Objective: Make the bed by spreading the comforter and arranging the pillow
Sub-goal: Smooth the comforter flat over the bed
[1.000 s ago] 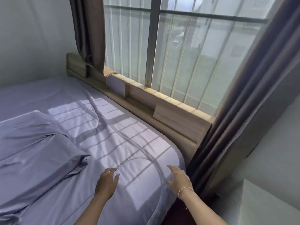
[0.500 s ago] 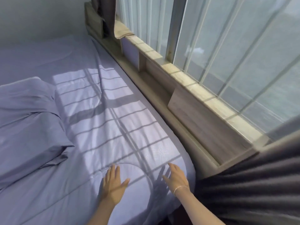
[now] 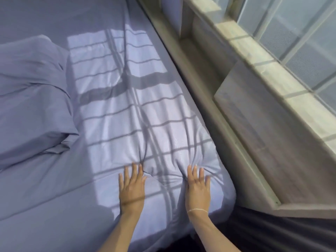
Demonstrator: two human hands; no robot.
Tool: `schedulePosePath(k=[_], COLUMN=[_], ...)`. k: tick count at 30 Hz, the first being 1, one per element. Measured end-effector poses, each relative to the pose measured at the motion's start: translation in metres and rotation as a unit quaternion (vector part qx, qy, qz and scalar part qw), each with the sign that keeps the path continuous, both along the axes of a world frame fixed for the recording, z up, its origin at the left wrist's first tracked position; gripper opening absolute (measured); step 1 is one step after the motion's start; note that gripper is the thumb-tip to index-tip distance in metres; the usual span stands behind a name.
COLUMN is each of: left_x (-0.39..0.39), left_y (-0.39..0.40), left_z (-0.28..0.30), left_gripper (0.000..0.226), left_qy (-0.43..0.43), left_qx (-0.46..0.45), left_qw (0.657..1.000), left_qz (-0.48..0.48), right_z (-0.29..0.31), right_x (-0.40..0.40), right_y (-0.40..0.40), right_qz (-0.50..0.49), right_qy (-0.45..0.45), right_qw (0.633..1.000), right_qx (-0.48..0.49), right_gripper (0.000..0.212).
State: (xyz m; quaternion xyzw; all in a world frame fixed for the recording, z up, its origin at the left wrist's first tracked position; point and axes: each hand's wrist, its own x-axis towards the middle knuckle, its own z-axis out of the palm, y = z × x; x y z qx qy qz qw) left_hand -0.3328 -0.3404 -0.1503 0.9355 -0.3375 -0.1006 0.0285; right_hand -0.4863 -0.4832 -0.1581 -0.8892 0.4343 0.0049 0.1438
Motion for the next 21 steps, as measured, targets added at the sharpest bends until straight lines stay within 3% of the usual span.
schedulePosePath(k=[3, 6, 12, 18, 21], left_x=[-0.003, -0.010, -0.037, -0.050, -0.048], left_y=[0.007, 0.013, 0.003, -0.011, -0.021], left_z=[0.008, 0.015, 0.049, 0.041, 0.034], left_gripper=[0.059, 0.068, 0.042, 0.043, 0.039], left_qy=[0.041, -0.043, -0.021, 0.019, 0.016], left_qx=[0.049, 0.051, 0.036, 0.070, 0.071], left_qw=[0.997, 0.994, 0.992, 0.990, 0.990], left_qz=[-0.039, -0.091, -0.120, -0.119, -0.121], right_z=[0.005, 0.014, 0.014, 0.000, 0.006], right_x=[-0.009, -0.028, -0.070, -0.077, -0.071], right_y=[0.000, -0.001, -0.007, -0.007, -0.012], right_qz=[-0.007, 0.011, 0.020, -0.077, -0.093], right_qy=[-0.079, -0.157, -0.193, -0.081, -0.100], right_qw=[0.996, 0.986, 0.970, 0.994, 0.989], right_qx=[-0.037, -0.048, -0.146, -0.018, 0.053], right_gripper=[0.053, 0.063, 0.052, 0.048, 0.031])
